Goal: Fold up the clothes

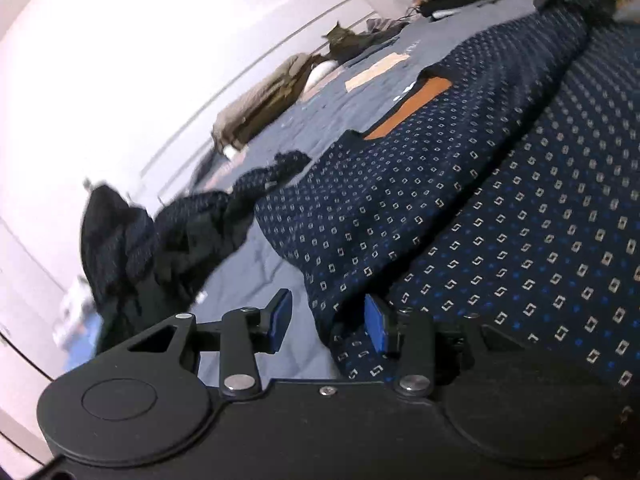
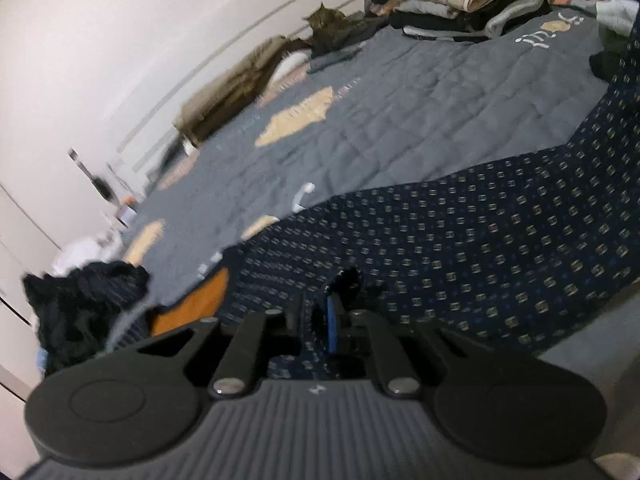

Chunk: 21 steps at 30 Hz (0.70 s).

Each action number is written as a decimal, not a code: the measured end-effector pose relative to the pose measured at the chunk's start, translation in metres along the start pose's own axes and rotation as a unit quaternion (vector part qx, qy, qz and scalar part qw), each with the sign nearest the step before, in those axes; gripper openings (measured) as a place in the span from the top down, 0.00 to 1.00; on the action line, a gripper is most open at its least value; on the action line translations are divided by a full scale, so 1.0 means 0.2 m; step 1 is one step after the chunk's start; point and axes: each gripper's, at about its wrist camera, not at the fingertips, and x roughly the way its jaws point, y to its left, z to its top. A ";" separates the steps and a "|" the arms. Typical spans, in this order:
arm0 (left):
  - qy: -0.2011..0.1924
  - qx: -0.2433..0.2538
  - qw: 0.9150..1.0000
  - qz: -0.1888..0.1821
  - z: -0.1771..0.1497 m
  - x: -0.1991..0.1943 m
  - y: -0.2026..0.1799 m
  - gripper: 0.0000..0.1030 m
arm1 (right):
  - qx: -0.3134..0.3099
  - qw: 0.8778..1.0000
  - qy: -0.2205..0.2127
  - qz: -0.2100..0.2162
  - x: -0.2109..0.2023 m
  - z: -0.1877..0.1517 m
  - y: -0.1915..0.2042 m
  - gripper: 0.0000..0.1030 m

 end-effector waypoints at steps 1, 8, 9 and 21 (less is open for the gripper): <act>-0.003 0.017 1.000 0.008 0.00 0.00 -0.02 0.61 | -0.013 1.000 0.003 -0.006 -0.01 0.01 0.01 0.83; -0.004 0.051 0.999 0.015 -0.02 0.03 -0.07 0.87 | -0.063 0.997 0.013 0.030 -0.09 -0.04 0.16 0.62; -0.004 0.055 0.998 0.016 -0.02 0.03 -0.07 0.91 | -0.070 0.997 0.020 0.040 -0.08 -0.06 0.18 0.62; 0.024 0.016 0.999 -0.038 -0.06 -0.05 0.07 0.92 | -0.097 0.993 0.067 -0.005 0.00 -0.16 0.10 0.62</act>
